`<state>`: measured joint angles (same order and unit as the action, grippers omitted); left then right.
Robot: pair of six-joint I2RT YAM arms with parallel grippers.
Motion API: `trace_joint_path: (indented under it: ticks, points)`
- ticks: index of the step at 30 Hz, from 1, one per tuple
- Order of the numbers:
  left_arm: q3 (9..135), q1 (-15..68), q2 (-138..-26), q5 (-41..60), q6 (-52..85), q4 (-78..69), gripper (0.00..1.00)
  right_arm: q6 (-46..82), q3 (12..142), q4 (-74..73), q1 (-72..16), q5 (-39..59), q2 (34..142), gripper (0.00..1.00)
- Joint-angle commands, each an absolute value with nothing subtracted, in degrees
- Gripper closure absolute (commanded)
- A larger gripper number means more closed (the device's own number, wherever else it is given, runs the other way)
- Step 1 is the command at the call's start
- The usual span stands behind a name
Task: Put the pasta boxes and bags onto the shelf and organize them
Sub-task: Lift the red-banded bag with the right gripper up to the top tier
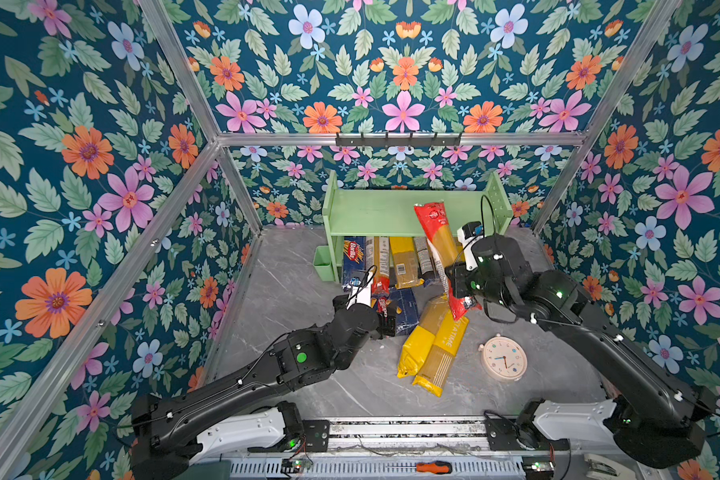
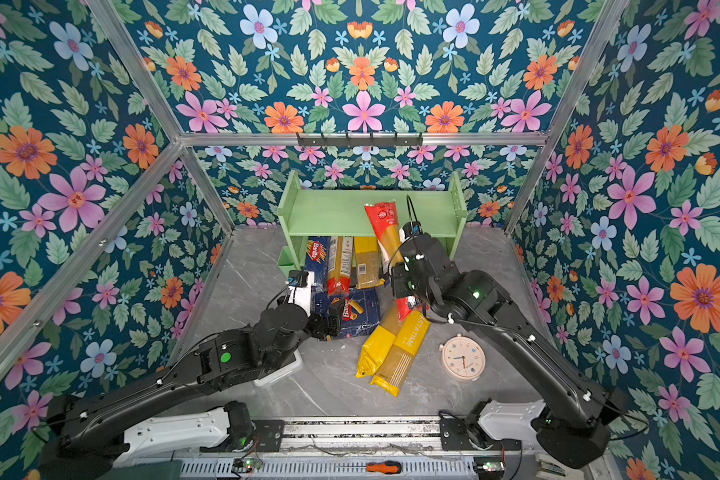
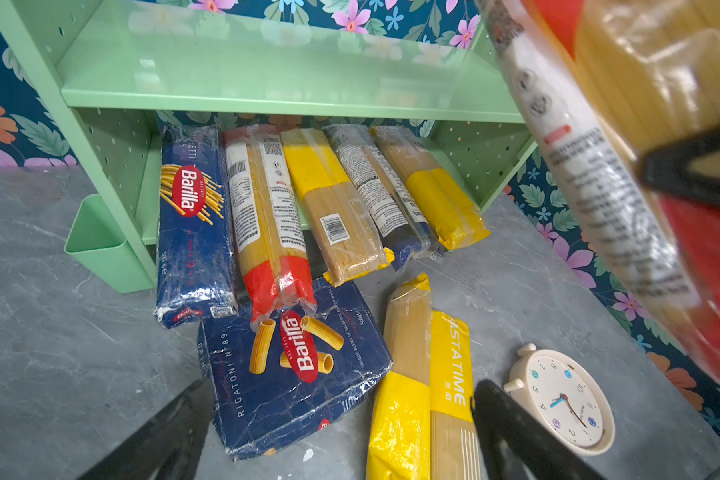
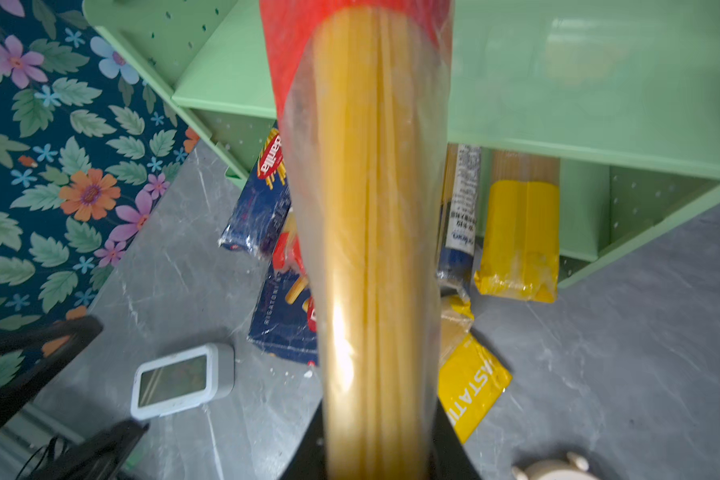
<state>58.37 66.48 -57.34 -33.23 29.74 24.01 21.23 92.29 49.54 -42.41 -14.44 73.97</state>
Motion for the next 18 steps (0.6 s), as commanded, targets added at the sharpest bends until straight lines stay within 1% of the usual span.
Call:
trace_joint_path:
  ticks: [1, 5, 11, 18]
  points:
    - [59.44, 66.44, -58.23, -34.66, 27.21, 24.09, 0.00, 15.90, 97.83, 42.63, -39.38, -13.53, 78.65, 0.89]
    - [60.54, 65.84, -59.75, -34.74, 26.11, 23.83, 0.00, 11.19, 105.51, 42.42, -37.30, -17.58, 85.59, 0.89]
    - [60.57, 64.45, -60.93, -33.43, 25.49, 21.83, 0.00, 8.32, 114.09, 40.92, -30.46, -15.82, 94.13, 0.89]
    - [59.74, 63.45, -60.91, -33.18, 25.88, 20.84, 0.00, 5.49, 130.12, 45.63, -23.60, -14.90, 106.96, 0.89]
